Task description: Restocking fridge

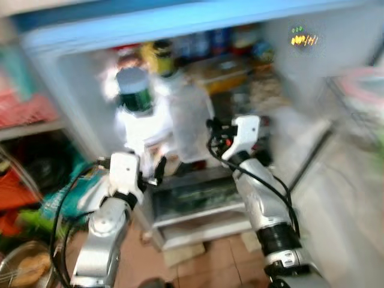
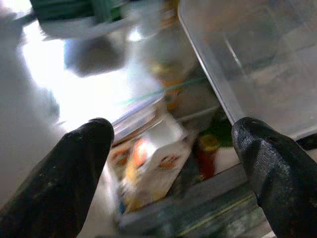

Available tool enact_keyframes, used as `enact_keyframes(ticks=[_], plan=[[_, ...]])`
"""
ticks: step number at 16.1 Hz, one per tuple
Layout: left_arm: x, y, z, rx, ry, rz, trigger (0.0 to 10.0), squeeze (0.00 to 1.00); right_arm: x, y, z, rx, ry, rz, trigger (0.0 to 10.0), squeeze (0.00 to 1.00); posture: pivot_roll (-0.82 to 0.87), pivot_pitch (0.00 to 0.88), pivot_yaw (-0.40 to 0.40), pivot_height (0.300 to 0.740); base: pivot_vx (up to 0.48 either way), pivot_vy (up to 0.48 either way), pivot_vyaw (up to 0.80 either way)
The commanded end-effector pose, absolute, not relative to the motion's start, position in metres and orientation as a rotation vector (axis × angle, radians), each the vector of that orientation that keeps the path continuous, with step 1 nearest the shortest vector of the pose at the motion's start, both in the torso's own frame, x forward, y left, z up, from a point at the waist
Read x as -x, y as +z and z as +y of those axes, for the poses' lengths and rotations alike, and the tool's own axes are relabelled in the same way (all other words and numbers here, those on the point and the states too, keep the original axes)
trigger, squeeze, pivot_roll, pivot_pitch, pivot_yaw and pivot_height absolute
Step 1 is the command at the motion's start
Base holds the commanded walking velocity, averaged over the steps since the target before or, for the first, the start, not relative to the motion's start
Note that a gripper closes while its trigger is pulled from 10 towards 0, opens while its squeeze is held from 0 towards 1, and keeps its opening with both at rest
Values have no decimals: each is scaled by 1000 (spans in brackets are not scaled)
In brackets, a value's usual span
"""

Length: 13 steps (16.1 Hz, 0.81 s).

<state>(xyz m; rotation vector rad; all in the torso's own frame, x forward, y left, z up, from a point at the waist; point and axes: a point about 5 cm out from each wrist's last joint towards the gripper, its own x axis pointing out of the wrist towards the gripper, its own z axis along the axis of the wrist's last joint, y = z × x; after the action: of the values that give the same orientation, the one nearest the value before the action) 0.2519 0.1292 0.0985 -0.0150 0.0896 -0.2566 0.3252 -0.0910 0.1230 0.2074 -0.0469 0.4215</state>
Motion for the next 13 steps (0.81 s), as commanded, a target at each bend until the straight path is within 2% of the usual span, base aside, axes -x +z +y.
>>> enact_keyframes(ticks=[1,6,13], plan=[[-251,97,128,9,-267,100,10000,0,-328,126,-94,-209,406,-54,10000,0,85,31,76,740,311,0,0],[-250,97,130,-4,-243,104,10000,0,-332,129,-93,-225,405,-55,10000,0,96,32,74,740,0,0,0],[-241,97,141,-45,-219,125,10000,0,-353,151,-63,-282,441,-59,10000,0,146,59,98,740,0,0,0]])
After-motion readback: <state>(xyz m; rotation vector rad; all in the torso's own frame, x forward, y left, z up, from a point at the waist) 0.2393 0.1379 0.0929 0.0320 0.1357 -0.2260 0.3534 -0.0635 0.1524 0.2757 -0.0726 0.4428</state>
